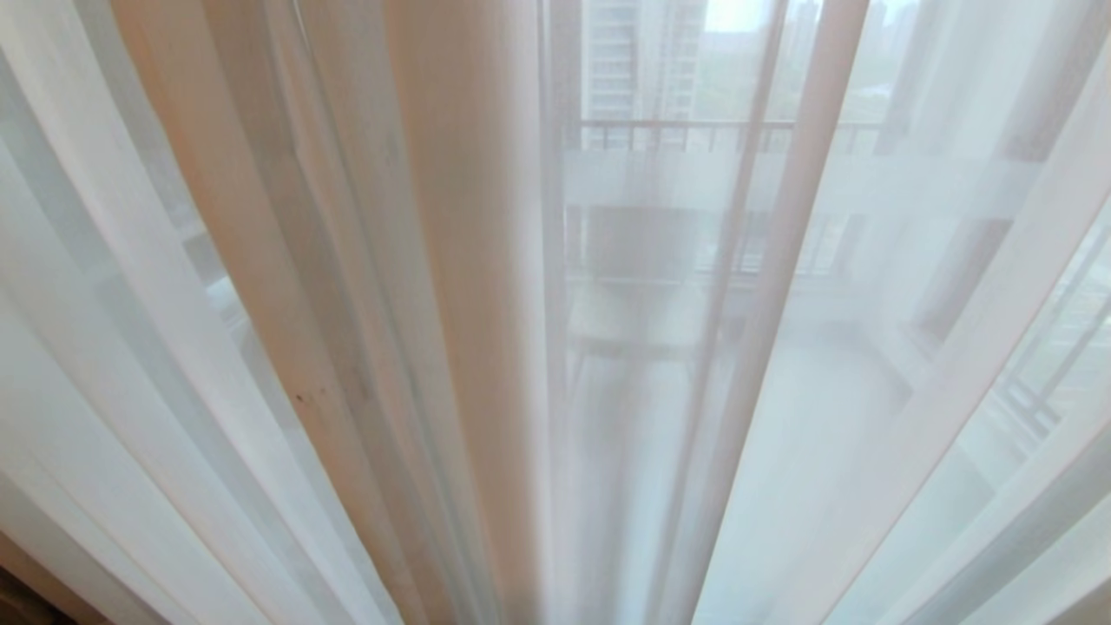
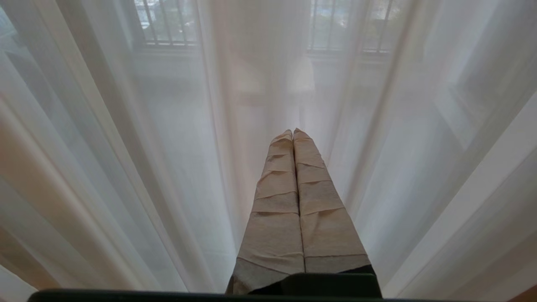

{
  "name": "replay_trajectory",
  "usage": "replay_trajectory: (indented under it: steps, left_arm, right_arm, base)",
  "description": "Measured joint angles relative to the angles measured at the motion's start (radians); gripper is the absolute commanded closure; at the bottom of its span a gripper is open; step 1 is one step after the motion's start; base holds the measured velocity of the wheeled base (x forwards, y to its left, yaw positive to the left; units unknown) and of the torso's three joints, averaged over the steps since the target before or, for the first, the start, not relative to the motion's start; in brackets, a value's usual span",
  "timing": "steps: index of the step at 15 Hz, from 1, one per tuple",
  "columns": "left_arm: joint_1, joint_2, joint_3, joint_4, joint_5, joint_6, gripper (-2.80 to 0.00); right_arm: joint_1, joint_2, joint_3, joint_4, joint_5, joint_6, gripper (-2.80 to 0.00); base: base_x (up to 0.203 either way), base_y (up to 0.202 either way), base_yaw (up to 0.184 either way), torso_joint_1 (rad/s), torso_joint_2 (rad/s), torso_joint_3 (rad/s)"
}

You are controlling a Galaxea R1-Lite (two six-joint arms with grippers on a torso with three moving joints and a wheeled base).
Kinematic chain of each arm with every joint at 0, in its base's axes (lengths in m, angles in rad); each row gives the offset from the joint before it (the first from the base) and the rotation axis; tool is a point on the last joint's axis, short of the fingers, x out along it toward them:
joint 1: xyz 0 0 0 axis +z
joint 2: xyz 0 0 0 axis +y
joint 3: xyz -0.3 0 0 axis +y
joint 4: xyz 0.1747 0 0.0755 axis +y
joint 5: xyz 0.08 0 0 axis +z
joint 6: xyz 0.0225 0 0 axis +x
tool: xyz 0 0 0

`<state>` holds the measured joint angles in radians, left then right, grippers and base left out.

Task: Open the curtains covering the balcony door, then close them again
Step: Close the outer curtains on both sides

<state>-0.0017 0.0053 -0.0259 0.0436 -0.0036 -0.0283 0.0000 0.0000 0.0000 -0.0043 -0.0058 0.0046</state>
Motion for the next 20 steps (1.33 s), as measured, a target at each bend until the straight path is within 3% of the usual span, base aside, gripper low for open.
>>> replay_trajectory:
  steps: [3, 20]
  left_arm:
    - [0.000, -0.002, 0.021, -0.057, 0.000, -0.001, 0.00]
    - [0.000, -0.003, 0.026, -0.055, 0.000, -0.001, 0.00]
  right_arm:
    - [0.000, 0.000, 0.000, 0.000, 0.000, 0.000, 0.00]
    - [0.000, 0.000, 0.000, 0.000, 0.000, 0.000, 0.00]
  base:
    - [0.000, 0.000, 0.000, 0.000, 0.00, 0.000]
    - [0.000, 0.000, 0.000, 0.000, 0.00, 0.000]
